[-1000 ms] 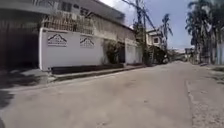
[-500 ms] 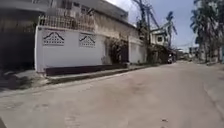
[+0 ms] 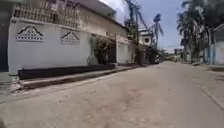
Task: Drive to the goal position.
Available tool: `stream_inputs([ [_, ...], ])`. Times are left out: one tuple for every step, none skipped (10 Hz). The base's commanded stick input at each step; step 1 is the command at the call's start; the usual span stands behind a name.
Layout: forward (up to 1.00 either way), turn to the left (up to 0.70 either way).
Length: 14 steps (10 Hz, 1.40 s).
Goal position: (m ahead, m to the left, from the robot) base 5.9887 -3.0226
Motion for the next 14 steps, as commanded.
stream_inputs([
  [1.00,-0.03],
  [1.00,-0.04],
  [1.00,-0.27],
  [1.00,-0.39],
  [1.00,-0.39],
  [1.00,-0.40],
  [1.00,-0.40],
  [1.00,-0.40],
  [1.00,-0.40],
  [1.00,-0.40],
  [1.00,-0.33],
  [1.00,-0.16],
  [1.00,-0.03],
  [1.00,-0.02],
])
